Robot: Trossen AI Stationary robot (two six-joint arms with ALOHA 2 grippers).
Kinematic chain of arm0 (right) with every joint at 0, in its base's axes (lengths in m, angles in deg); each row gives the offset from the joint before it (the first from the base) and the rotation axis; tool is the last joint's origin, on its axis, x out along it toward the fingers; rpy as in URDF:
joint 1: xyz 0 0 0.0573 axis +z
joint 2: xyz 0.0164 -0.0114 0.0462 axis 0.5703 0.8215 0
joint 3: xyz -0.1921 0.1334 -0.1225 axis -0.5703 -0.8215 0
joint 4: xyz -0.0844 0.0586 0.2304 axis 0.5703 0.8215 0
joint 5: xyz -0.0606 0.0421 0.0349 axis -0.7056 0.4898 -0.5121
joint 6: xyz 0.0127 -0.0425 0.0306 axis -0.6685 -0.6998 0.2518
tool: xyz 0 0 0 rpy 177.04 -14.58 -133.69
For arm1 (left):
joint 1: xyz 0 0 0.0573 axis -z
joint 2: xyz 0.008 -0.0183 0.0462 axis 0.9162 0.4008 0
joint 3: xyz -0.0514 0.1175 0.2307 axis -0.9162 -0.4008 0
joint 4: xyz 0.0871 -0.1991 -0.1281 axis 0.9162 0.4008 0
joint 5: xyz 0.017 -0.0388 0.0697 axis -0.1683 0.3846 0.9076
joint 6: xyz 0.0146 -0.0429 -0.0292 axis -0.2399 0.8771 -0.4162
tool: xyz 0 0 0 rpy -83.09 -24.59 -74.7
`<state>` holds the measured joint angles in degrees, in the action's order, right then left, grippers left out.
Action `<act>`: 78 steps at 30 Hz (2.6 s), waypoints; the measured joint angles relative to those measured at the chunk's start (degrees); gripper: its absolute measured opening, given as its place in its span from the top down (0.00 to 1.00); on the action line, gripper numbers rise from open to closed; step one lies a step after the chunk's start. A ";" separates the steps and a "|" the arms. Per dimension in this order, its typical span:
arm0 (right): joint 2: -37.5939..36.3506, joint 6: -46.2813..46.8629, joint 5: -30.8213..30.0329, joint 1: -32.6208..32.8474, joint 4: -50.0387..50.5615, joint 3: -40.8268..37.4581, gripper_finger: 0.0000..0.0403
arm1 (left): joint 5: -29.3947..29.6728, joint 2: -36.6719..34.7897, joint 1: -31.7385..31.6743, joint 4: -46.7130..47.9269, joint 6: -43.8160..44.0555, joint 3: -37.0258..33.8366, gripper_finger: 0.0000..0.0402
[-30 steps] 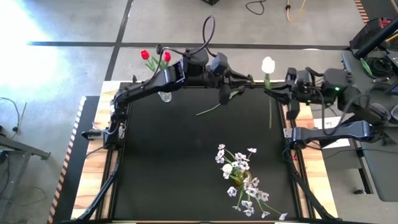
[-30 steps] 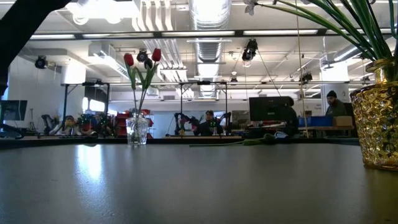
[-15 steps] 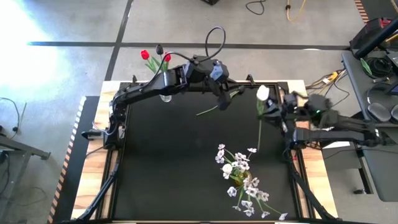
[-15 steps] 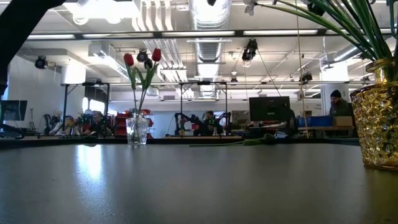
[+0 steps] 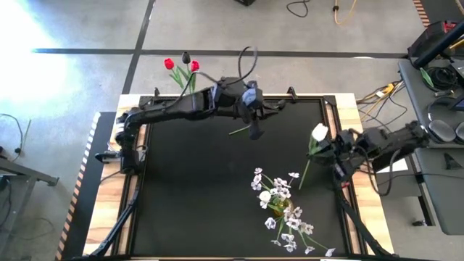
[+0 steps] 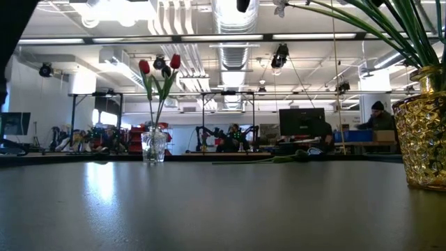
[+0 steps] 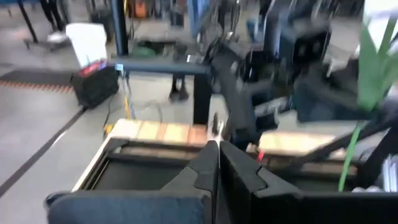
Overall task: Sort flowers into vase by color
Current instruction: Put the white flower into the yellow vase
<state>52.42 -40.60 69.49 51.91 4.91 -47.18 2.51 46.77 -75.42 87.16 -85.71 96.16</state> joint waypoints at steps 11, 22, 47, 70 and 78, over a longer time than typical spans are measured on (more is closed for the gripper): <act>7.28 -7.29 -11.61 9.50 -7.59 -1.37 0.96 | 7.56 -17.94 0.15 -19.05 6.28 -28.06 1.00; 12.79 -7.62 -13.15 10.48 -25.34 -9.79 0.96 | 12.09 -26.09 0.35 -19.45 7.19 -35.55 1.00; 19.19 -3.81 -16.70 14.39 -30.35 -7.84 0.96 | 12.01 -25.65 0.49 -16.62 6.73 -35.70 1.00; 27.20 -4.01 -19.84 16.53 -23.24 -5.31 0.93 | 11.89 -25.61 0.49 -14.51 6.27 -35.70 1.00; 28.17 -2.46 -17.98 17.54 -23.10 -5.29 0.75 | 11.77 -25.61 0.49 -14.31 6.27 -35.70 1.00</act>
<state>80.59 -43.06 51.51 69.44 -18.19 -52.47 14.28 21.16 -74.93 72.85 -79.44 60.46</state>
